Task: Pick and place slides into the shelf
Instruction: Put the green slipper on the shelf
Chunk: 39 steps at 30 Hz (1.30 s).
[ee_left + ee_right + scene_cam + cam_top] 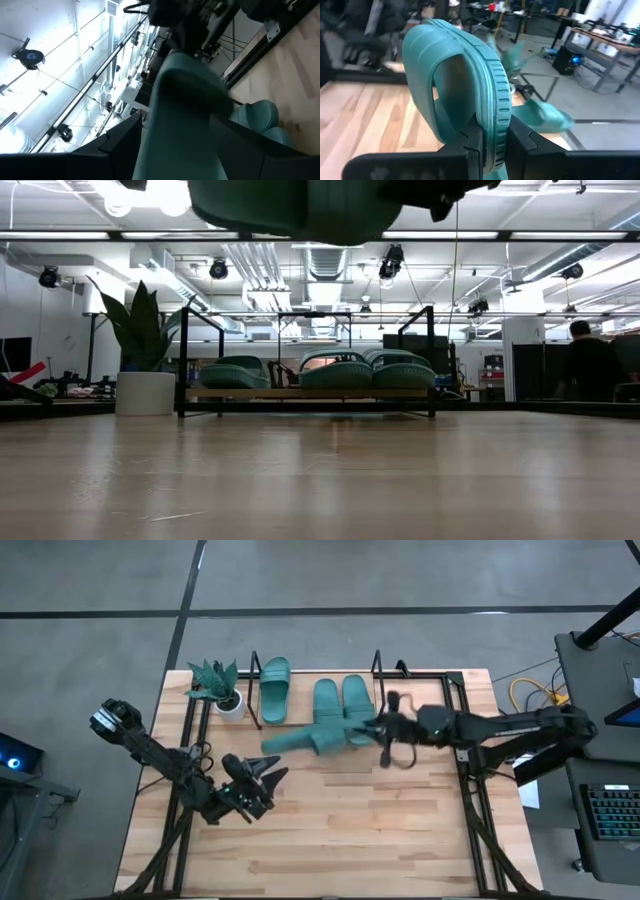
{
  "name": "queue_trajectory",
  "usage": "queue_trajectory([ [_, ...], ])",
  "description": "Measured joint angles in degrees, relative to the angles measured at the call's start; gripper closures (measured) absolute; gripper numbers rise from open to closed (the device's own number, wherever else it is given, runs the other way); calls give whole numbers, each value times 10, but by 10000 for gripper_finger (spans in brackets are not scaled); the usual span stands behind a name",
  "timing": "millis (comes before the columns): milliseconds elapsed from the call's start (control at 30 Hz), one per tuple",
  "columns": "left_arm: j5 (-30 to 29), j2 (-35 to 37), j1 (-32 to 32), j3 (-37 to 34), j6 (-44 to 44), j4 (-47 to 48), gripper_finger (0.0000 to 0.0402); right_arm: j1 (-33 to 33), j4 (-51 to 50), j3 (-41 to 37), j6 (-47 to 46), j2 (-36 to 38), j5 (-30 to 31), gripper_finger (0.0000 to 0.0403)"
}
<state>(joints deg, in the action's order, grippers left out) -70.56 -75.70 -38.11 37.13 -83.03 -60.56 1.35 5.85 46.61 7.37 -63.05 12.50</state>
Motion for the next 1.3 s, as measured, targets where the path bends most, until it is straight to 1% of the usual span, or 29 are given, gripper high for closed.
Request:
queue_trajectory([
  [100, -1, 0, -6, 6, -3, 10, 183, -25, -32, 0, -16, 35, -29, 370],
  [267, 0, 0, -4, 8, -19, 72, 183, -59, -90, 10, -46, 86, -68, 370],
  [367, 0, -1, 8, 8, -31, 110, 183, -66, -113, 11, -55, 104, -73, 372],
  [600, 11, -3, 40, 10, -63, 117, 183, -67, -144, 10, -74, 120, -74, 372],
  [733, 14, -3, 69, 13, -92, 135, 183, -66, -151, 10, -84, 120, -76, 372],
  [867, 15, -3, 113, 13, -106, 166, 183, -67, -150, 10, -93, 120, -75, 372],
  [1033, 17, -3, 166, 8, -139, 165, 183, -67, -152, 10, -109, 120, -74, 372],
  [1300, 28, -3, 224, 7, -238, 161, 183, -67, -155, 10, -142, 120, -62, 372],
])
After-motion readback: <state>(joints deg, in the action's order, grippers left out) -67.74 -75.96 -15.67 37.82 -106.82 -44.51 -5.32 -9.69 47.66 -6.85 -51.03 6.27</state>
